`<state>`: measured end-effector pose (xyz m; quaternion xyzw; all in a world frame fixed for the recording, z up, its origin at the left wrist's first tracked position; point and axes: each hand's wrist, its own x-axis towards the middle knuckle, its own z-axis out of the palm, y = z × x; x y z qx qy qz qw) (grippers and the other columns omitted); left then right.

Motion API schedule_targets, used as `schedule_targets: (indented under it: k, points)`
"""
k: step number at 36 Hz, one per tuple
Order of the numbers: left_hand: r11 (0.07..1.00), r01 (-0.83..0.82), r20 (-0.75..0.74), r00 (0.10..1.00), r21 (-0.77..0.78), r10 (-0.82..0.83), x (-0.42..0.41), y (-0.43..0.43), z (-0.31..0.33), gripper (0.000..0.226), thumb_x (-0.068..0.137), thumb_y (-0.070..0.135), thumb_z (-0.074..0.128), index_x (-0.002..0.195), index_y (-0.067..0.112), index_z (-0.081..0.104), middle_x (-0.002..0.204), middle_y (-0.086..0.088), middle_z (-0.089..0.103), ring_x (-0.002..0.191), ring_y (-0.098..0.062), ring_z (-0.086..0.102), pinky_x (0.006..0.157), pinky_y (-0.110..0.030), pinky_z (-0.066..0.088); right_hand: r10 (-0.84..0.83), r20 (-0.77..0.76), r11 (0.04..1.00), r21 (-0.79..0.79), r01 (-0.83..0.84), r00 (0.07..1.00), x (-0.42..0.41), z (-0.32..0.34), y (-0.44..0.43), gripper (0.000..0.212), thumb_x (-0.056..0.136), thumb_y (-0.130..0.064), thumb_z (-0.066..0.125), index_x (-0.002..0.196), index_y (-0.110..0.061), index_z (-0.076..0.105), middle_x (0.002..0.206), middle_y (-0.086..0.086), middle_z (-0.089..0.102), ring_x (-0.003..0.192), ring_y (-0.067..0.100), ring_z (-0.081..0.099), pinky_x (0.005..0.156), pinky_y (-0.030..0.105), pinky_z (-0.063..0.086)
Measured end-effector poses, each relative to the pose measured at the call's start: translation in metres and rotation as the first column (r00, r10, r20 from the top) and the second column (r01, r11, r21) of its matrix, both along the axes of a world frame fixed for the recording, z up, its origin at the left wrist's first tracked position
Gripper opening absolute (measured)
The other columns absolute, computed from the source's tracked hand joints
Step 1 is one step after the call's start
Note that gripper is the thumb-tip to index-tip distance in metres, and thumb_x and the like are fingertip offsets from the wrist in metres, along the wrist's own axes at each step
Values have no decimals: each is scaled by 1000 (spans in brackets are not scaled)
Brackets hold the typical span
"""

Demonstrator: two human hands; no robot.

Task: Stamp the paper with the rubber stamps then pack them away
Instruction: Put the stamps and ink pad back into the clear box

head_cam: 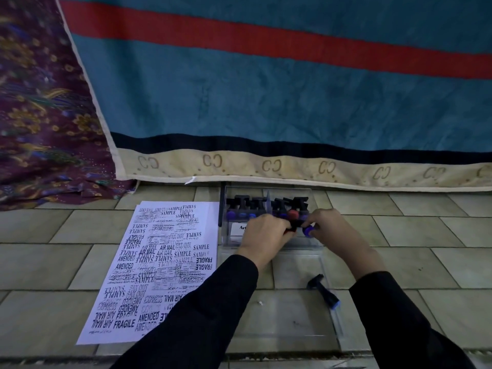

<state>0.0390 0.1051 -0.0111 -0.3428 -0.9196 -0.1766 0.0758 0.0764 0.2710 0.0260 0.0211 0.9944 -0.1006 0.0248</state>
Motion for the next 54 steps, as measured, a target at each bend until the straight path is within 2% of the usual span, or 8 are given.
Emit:
schedule_targets:
  k: [3,7,19,28,34,40,46,54]
  points:
    - [1000,-5,-12,1000,-25,4,1,-1,-1,36,99,45,44,114,24,70,92,-7,70,92,-27,64,62,-32,39,1,52,1000,15,-2,999,-7,1,0,23,81,-7,68,103,-14,72,108,5,68,97,18,61,80,20,42]
    - [997,-10,-91,996,-81,2,5,2,2,43,101,48,35,104,25,71,81,-5,67,87,-25,61,54,-31,24,23,95,999,21,-25,995,-14,1,1,24,78,-9,72,102,-14,73,107,3,70,95,17,63,75,14,36]
    - [965,-24,-185,982,-260,-25,9,2,-6,53,100,53,28,105,21,70,95,-5,69,99,-26,58,72,-35,34,23,91,1000,-3,-23,996,-11,-4,3,28,86,3,55,105,-9,71,111,9,66,99,22,60,74,14,34]
    - [999,-21,-115,993,34,25,16,-22,-2,43,98,45,41,135,26,52,124,4,59,112,-17,53,74,-29,41,25,15,1000,-15,-25,1000,4,0,-1,37,89,7,44,112,-12,67,113,12,65,100,24,61,84,25,44]
    - [951,-198,-20,978,237,209,24,-74,2,39,93,35,56,130,25,58,118,3,65,108,-20,57,84,-32,44,-41,-142,988,-155,18,989,45,9,-1,13,87,-13,62,98,-17,67,93,-1,63,68,-1,50,58,8,35]
    - [814,-437,111,896,382,429,15,-138,-5,29,96,24,55,123,20,64,116,-4,67,105,-25,56,87,-39,45,-103,34,965,-240,108,994,94,-9,-10,15,81,-27,71,87,-28,57,89,-10,61,78,2,57,66,15,47]
    - [795,-556,130,831,243,541,13,-179,-30,28,97,17,52,122,15,65,112,-10,67,103,-32,54,88,-44,43,-77,78,963,-253,94,994,121,-28,-15,27,75,-20,74,96,-31,62,100,-6,57,88,5,56,69,9,44]
    - [793,-607,149,791,60,594,21,-180,-56,32,97,24,53,127,16,61,139,-2,54,128,-27,43,106,-43,25,-29,161,991,-128,50,987,123,-30,-20,26,88,-8,58,112,-17,65,115,6,57,102,17,58,83,18,46]
